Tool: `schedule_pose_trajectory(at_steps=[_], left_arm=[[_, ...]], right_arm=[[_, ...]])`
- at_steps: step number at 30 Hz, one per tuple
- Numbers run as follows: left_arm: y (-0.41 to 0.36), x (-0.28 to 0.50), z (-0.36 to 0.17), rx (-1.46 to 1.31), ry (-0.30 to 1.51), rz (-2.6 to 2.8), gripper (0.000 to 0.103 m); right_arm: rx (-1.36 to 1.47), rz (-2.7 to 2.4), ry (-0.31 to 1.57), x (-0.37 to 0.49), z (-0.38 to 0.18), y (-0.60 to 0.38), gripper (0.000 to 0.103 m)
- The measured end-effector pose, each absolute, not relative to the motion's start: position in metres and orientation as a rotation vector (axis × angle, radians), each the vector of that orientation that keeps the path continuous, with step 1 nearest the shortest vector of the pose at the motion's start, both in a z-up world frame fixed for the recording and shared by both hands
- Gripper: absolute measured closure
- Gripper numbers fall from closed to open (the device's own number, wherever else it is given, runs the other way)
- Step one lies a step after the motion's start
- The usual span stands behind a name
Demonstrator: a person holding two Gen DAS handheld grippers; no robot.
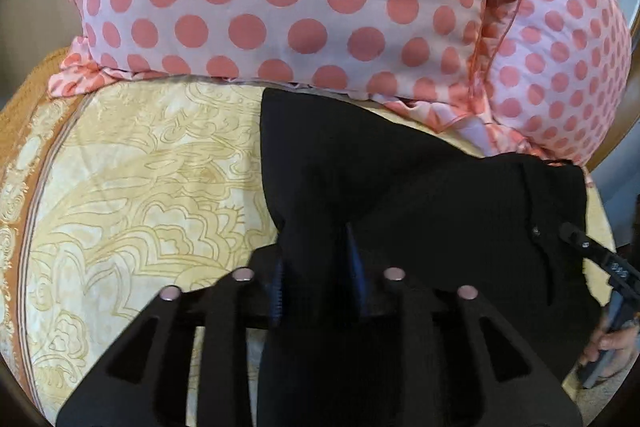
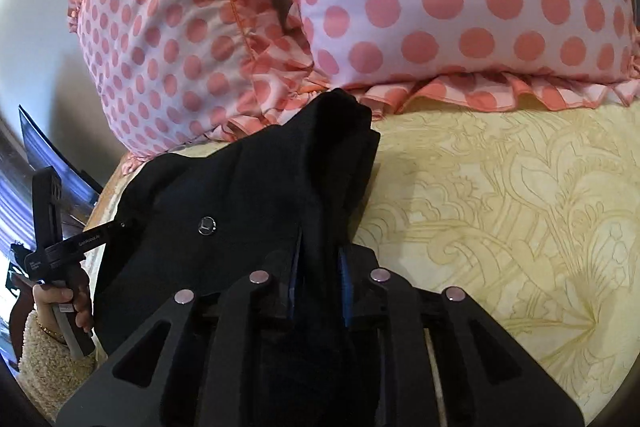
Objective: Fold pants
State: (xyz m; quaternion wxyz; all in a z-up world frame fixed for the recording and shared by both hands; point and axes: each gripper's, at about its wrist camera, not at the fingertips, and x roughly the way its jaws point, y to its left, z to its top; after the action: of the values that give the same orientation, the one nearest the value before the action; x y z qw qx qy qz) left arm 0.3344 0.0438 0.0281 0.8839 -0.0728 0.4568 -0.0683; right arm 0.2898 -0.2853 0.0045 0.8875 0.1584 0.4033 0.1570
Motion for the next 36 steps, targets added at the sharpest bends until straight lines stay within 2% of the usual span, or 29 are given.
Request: schedule_pose_trajectory(at_steps=[3, 4, 5, 8, 11, 16, 20, 22, 24, 26, 28, 29, 36], left_arm=[[0.045, 0.319, 0.045, -0.129, 0.909, -0.113, 0.07], [0.045, 0.31, 0.052, -0.122, 0.881, -0.108, 0.064], [0.045, 0.297, 0.061, -0.119, 0.843, -0.119, 0.053], [0.041, 0.262, 0.079, -0.144, 0.767, -0.212, 0.043], [0.024, 0.239, 0.08, -0.151, 0.783, -0.323, 0.038], [0.004, 0.245, 0.031, -0.083, 0.95, -0.324, 0.039], [-0.002, 0.242, 0.019, -0.045, 0.91, -0.294, 0.035], [0.004, 0.234, 0.02, -0.067, 0.913, -0.28, 0.031], [0.007, 0.215, 0.027, -0.057, 0.868, -0.26, 0.024], [0.01, 0.188, 0.034, -0.014, 0.807, -0.207, 0.01], [0.01, 0.164, 0.036, 0.022, 0.763, -0.173, 0.005], [0.01, 0.151, 0.034, 0.033, 0.755, -0.164, 0.002], [0.005, 0.092, 0.014, 0.064, 0.761, -0.113, 0.002]], right_arm=[[0.234, 0.254, 0.833, 0.28, 0.018, -0.28, 0.067], [0.208, 0.235, 0.813, 0.274, 0.024, -0.278, 0.066], [0.191, 0.246, 0.768, 0.261, 0.035, -0.277, 0.066], [0.171, 0.319, 0.671, 0.231, 0.055, -0.268, 0.046], [0.111, 0.406, 0.683, 0.216, 0.055, -0.245, 0.046], [0.037, 0.349, 0.873, 0.223, 0.015, -0.226, 0.046], [0.022, 0.318, 0.846, 0.219, 0.014, -0.225, 0.045], [0.001, 0.275, 0.84, 0.215, 0.018, -0.218, 0.037], [0.002, 0.277, 0.803, 0.197, 0.025, -0.214, 0.019], [-0.005, 0.266, 0.751, 0.173, 0.031, -0.213, 0.011], [-0.001, 0.232, 0.713, 0.15, 0.033, -0.21, 0.002], [0.003, 0.214, 0.703, 0.144, 0.032, -0.208, 0.001], [-0.044, 0.108, 0.655, 0.094, 0.011, -0.189, 0.001]])
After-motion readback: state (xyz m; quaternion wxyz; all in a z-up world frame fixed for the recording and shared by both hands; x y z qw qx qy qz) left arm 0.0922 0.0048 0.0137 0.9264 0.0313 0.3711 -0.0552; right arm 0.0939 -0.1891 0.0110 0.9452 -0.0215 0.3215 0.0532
